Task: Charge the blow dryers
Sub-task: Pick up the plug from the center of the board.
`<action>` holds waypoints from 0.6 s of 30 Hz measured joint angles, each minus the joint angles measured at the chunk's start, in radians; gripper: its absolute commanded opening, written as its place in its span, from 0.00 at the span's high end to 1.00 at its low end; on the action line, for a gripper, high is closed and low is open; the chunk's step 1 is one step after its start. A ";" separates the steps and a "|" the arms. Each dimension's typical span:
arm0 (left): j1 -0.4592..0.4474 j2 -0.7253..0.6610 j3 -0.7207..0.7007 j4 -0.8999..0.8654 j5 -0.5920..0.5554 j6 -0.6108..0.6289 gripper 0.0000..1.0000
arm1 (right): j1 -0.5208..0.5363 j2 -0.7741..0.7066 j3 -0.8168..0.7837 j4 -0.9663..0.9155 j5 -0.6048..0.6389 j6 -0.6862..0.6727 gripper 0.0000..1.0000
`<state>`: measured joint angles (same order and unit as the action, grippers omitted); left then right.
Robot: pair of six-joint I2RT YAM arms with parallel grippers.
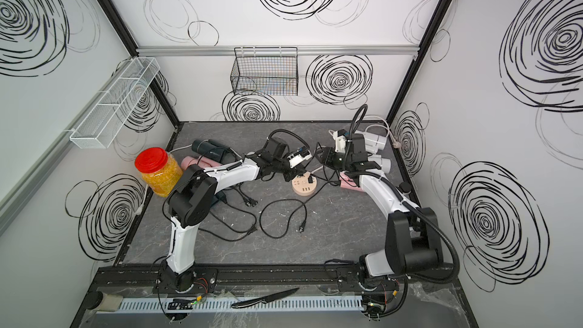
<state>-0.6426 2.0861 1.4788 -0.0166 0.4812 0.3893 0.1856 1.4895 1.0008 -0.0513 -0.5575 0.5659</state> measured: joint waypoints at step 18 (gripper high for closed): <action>-0.013 0.000 0.021 -0.027 -0.001 0.031 0.85 | -0.005 0.135 0.065 0.032 -0.056 0.030 0.94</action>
<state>-0.6552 2.0861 1.5002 -0.0437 0.4801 0.4206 0.1802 1.6245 1.0660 -0.0196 -0.6140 0.5961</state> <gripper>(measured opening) 0.170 0.087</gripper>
